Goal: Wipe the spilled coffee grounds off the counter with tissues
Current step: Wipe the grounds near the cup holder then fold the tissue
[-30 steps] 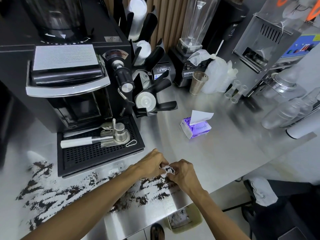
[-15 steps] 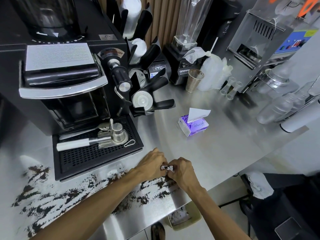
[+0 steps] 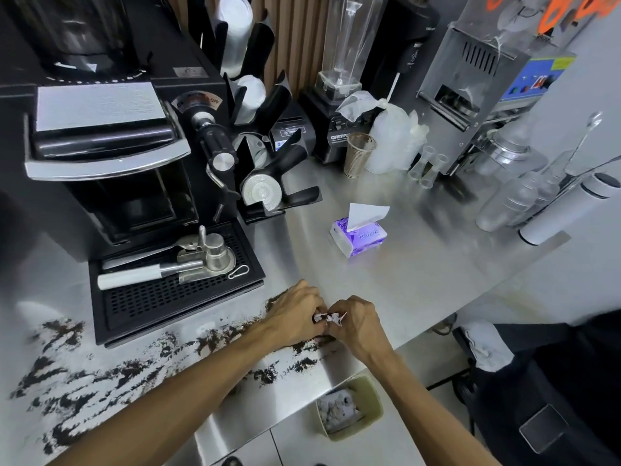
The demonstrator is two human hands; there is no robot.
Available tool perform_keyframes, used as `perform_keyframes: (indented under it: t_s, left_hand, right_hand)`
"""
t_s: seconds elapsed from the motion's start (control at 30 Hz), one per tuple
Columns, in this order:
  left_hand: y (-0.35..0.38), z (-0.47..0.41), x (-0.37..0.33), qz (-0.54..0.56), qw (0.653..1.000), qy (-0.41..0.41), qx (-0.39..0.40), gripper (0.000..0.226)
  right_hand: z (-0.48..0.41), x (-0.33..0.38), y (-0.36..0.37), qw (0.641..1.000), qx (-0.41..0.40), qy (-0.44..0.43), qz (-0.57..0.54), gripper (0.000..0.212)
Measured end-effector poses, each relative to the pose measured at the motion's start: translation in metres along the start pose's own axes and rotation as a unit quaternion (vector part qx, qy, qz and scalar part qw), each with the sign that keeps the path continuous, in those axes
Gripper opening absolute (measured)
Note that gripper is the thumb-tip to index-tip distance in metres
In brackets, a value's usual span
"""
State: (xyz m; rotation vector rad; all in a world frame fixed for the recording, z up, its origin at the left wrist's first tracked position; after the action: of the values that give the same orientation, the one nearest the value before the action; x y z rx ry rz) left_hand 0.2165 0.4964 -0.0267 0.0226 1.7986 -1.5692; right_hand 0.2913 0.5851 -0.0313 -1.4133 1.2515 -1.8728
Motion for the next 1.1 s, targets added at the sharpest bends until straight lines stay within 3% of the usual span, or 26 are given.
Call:
perform_keyframes:
  t_s: [0.27,0.63,0.97,1.1]
  left_hand:
    - [0.025,0.002,-0.063,-0.017,1.0,0.008,-0.019,0.034]
    - [0.093,0.015,-0.144,-0.028,0.996,-0.072,-0.039,0.028]
    - [0.156,0.013,-0.157,-0.038,0.99,-0.127,-0.05,0.022]
    - [0.189,0.009,-0.143,-0.033,0.988,-0.141,-0.048,0.033]
  right_hand:
    - [0.041,-0.041,-0.031,1.0,0.0,-0.014,0.001,0.022]
    - [0.098,-0.115,-0.053,0.994,0.042,-0.096,-0.033,0.031]
    - [0.109,-0.175,-0.028,0.99,0.064,-0.121,-0.024,0.018]
    - [0.106,-0.195,-0.005,0.99,0.08,-0.115,-0.017,0.022]
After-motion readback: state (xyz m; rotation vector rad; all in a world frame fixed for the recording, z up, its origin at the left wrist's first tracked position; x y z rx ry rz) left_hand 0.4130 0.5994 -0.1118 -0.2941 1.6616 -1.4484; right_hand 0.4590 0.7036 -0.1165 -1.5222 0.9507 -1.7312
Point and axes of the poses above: each hand's wrist, its own z-axis away from the middle knuckle, its own y-axis out of the palm, x = y × z, the point moved 8 cm from there along -z, towards the middle knuckle, and after that the axes turned 5 degrees about -y, right-handed, at the moved point
